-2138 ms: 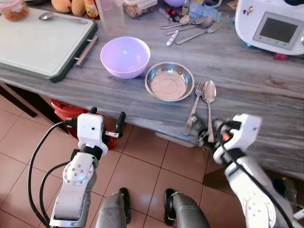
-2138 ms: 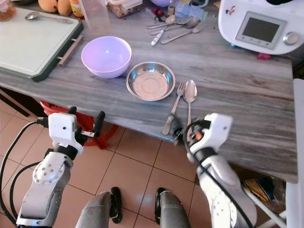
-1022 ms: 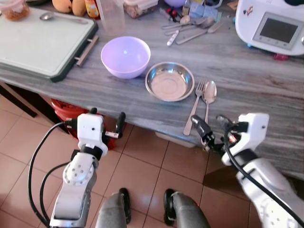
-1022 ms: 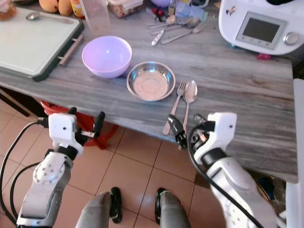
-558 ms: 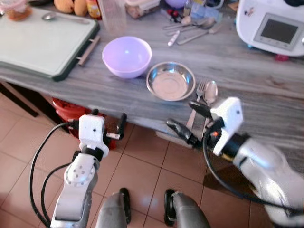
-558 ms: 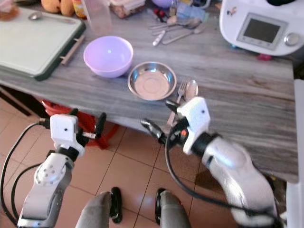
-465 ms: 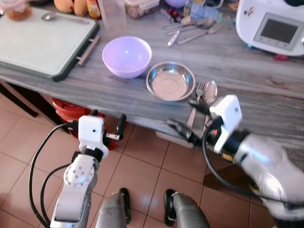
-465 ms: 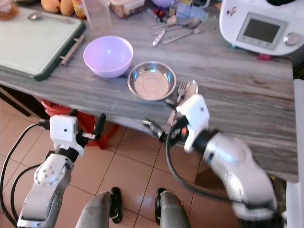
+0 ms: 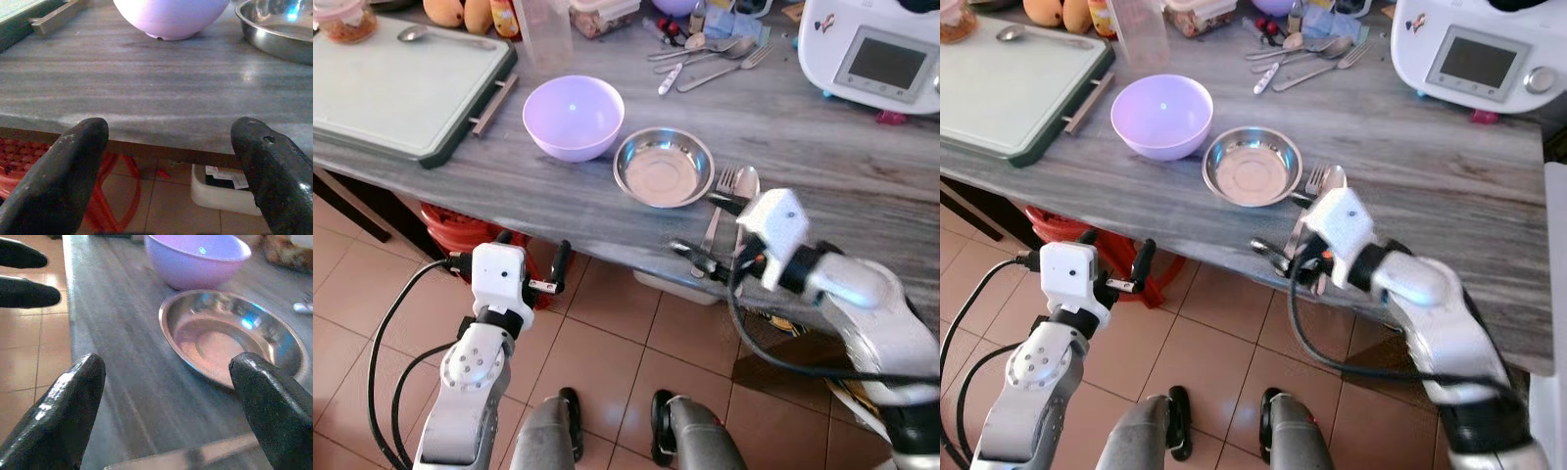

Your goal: Setting the table

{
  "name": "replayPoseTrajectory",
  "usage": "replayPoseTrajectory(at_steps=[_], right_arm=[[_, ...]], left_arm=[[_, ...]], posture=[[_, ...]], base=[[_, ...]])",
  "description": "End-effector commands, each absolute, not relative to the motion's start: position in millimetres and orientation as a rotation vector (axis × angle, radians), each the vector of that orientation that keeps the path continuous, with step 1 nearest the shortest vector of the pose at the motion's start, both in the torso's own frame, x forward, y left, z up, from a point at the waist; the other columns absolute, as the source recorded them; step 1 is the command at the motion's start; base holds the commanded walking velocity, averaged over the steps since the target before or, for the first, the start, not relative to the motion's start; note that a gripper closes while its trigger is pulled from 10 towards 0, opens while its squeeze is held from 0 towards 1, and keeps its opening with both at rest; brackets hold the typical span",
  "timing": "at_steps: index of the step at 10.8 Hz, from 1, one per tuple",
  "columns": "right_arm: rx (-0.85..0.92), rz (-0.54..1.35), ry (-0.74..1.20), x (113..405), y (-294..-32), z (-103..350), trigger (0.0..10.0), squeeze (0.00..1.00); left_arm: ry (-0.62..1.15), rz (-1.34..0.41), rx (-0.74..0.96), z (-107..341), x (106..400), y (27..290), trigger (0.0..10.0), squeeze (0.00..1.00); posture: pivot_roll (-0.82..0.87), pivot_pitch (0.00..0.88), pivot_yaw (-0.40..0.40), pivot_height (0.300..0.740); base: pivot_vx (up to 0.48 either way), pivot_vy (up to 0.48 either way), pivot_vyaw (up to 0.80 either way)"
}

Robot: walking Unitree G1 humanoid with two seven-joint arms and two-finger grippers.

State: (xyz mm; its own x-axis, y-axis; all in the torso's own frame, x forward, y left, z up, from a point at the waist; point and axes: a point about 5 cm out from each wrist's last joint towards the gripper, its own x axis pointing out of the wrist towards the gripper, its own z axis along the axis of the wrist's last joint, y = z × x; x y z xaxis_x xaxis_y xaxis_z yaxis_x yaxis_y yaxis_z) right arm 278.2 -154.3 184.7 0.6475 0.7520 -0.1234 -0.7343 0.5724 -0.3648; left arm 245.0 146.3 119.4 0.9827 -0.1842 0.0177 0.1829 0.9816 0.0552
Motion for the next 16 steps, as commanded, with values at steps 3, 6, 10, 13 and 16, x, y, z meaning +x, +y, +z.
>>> replayPoseTrajectory(at_steps=[3,6,10,13,16], right_arm=[[-0.468,0.949,-0.077,296.6,-146.6,182.0,10.0,0.0],[-0.491,0.972,-0.089,314.1,-143.1,183.9,10.0,0.0],[-0.525,1.049,-0.102,340.9,-132.9,183.4,10.0,0.0],[-0.52,1.114,-0.068,350.0,-128.4,179.4,10.0,0.0],[-0.491,1.192,-0.047,349.7,-124.7,177.5,10.0,0.0]], left_arm=[[-0.009,-0.168,0.078,119.1,236.7,154.0,10.0,0.0],[-0.019,-0.028,0.15,122.4,229.0,180.8,10.0,0.0],[0.002,-0.019,0.171,124.7,221.1,189.6,10.0,0.0],[0.01,-0.025,0.171,125.8,219.2,189.9,10.0,0.0],[0.014,-0.029,0.166,125.7,219.8,188.4,10.0,0.0]], posture=[[0.0,0.267,0.029,0.74],[0.02,0.296,0.029,0.74],[0.06,0.33,0.03,0.74],[0.07,0.335,0.028,0.74],[0.07,0.33,0.025,0.74]], base=[[0.0,0.0,0.0],[0.0,0.0,0.0],[0.0,0.0,0.0],[0.0,0.0,0.0],[0.0,0.0,0.0]])
